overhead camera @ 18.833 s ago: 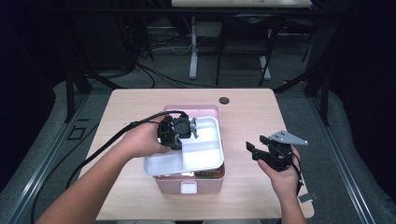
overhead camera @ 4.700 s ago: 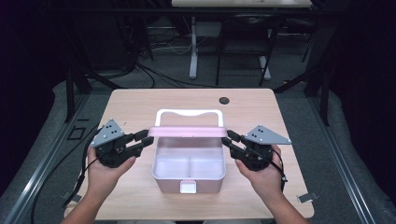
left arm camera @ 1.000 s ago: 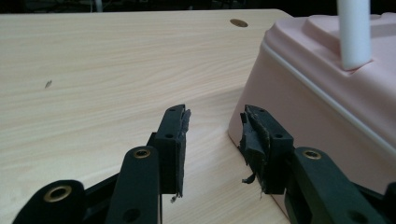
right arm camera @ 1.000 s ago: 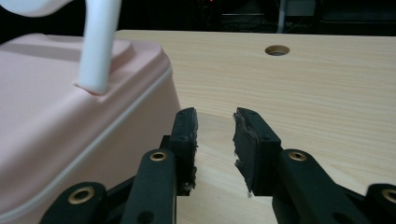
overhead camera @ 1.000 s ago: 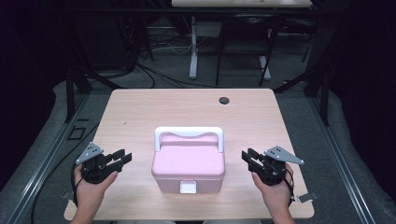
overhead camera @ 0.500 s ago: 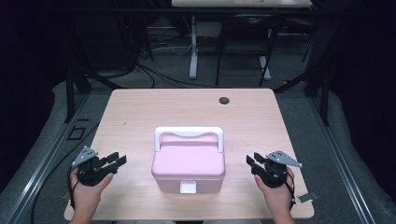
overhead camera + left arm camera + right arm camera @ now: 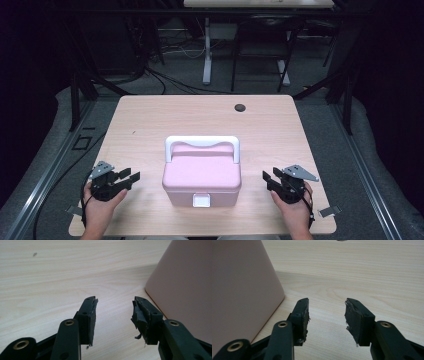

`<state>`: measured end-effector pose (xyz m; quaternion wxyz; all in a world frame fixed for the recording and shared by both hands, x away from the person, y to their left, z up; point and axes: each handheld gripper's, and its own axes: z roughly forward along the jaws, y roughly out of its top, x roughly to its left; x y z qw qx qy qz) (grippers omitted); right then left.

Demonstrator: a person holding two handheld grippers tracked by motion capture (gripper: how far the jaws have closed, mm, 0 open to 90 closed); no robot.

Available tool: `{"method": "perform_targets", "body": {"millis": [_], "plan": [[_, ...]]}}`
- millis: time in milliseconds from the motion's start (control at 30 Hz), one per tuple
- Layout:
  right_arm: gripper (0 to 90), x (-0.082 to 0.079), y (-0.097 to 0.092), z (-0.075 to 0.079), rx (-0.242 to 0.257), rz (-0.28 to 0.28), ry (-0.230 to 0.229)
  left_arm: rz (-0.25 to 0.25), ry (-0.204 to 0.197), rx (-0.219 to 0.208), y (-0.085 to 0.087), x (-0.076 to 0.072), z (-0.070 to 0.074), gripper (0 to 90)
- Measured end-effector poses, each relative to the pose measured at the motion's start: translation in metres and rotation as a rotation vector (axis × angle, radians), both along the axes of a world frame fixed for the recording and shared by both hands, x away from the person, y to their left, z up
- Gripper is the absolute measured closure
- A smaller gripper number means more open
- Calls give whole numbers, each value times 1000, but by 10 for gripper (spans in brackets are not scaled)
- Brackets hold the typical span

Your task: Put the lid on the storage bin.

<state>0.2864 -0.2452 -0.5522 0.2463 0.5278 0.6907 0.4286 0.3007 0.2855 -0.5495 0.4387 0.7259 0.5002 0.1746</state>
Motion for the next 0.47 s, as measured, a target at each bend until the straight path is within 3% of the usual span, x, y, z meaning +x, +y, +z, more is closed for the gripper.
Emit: {"method": "perform_targets", "body": {"millis": [233, 467], "plan": [[480, 1, 4, -5, -24, -5, 1, -19, 13, 30, -7, 2, -7, 485], [454, 3, 5, -8, -58, -17, 11, 18, 15, 50, -2, 5, -10, 424]]}}
